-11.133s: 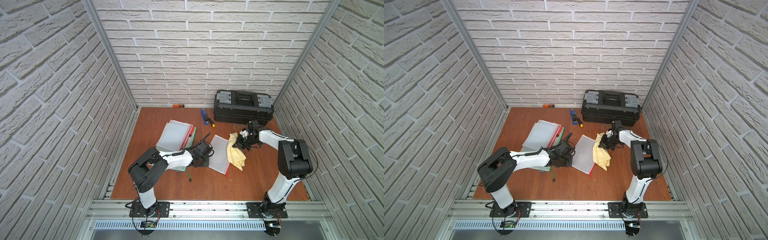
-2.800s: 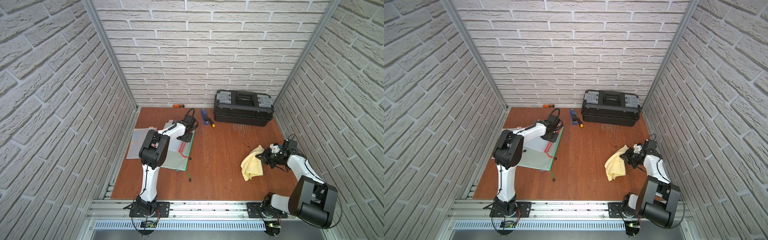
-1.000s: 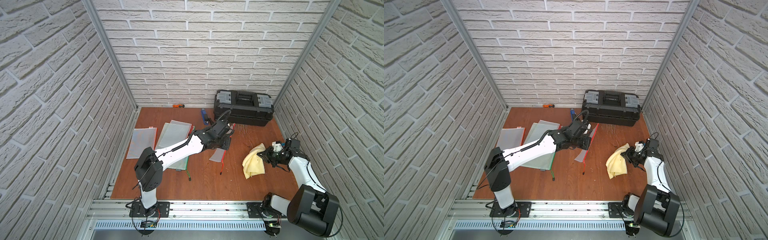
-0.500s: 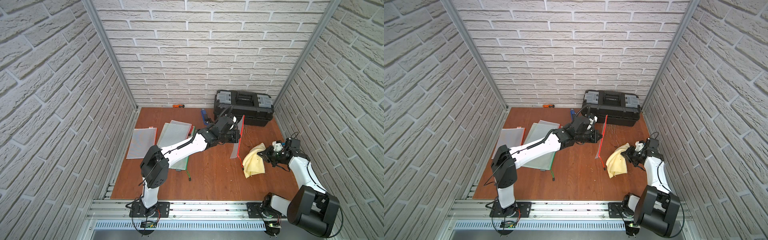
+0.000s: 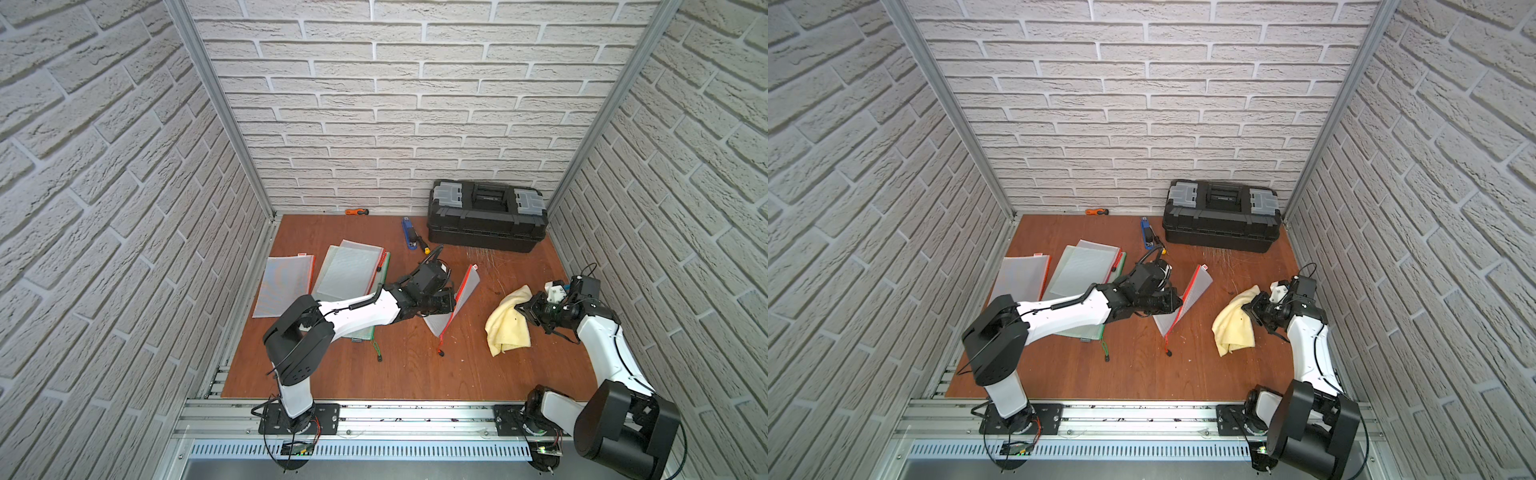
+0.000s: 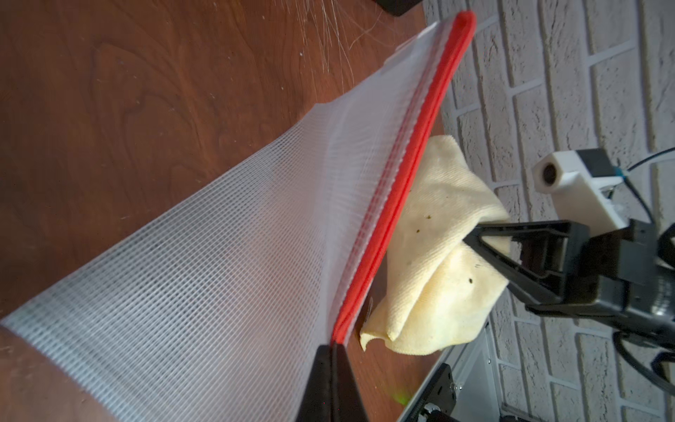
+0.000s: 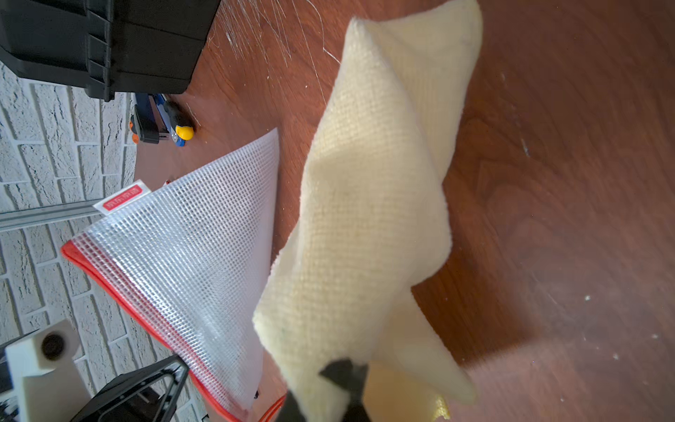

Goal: Wipe the document bag
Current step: Place the document bag at the center of the board, then wipe the dirt from the document bag.

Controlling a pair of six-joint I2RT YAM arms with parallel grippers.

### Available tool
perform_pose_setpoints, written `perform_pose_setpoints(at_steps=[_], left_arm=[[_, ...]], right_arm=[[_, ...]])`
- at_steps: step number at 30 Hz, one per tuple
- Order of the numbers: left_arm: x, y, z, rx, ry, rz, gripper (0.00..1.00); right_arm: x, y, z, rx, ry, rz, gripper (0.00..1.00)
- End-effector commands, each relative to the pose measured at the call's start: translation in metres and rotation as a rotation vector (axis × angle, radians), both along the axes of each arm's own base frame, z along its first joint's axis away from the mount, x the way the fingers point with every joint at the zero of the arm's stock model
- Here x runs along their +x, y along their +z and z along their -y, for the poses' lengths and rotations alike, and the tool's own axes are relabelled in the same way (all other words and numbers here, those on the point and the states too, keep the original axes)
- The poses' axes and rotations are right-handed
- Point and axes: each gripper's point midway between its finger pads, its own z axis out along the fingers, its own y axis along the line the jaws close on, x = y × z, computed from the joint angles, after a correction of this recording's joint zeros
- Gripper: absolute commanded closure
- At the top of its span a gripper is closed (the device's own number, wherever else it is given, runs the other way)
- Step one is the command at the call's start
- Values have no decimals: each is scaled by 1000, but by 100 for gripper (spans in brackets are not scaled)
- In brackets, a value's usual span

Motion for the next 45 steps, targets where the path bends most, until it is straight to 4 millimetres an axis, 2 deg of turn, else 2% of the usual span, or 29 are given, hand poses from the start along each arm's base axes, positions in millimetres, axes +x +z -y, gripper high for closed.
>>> perform_pose_setpoints(at_steps=[1, 8, 12, 13, 14, 16, 17, 18, 20, 23, 25, 28, 30, 33, 35, 40, 45], left_arm=[[6, 28, 2, -45, 11, 60, 100], [-43, -23, 23, 142, -172, -17, 100], [-52, -41, 27, 169, -174, -28, 100], [-51, -44, 26, 179, -169, -26, 85], [-49, -45, 24, 191, -158, -17, 64], [-46, -39, 22, 185, -145, 18, 46], [-43, -34, 20, 176, -132, 42, 29], [-39, -26, 17, 166, -117, 68, 19], [-34, -11, 8, 161, -91, 127, 18], [-28, 4, -15, 183, -34, 204, 17], [-25, 8, -38, 209, 25, 233, 20], [-28, 0, -71, 226, 86, 209, 37], [-33, -15, -95, 255, 126, 167, 53], [-44, -40, -122, 286, 178, 104, 88], [-51, -53, -130, 285, 189, 71, 100], [-71, -81, -135, 298, 179, -5, 100], [-90, -105, -149, 346, 192, -52, 100]], right_arm=[[7, 9, -1, -14, 5, 36, 98], [10, 36, 0, -60, 11, 75, 98], [13, 61, 1, -91, 5, 116, 98], [13, 66, 1, -97, 2, 127, 98], [14, 71, 0, -97, -4, 139, 98], [17, 77, -8, -81, -4, 158, 98], [19, 79, -14, -74, 7, 163, 98], [21, 80, -20, -72, 22, 165, 98], [25, 84, -34, -94, 71, 178, 98], [31, 89, -55, -132, 143, 200, 98], [37, 90, -76, -109, 202, 221, 98], [43, 83, -110, -105, 300, 218, 98], [44, 72, -136, -121, 380, 198, 98], [45, 51, -176, -122, 494, 162, 98], [43, 38, -201, -94, 566, 145, 98], [34, 2, -242, -95, 686, 71, 98], [28, -33, -255, -93, 709, -8, 98]])
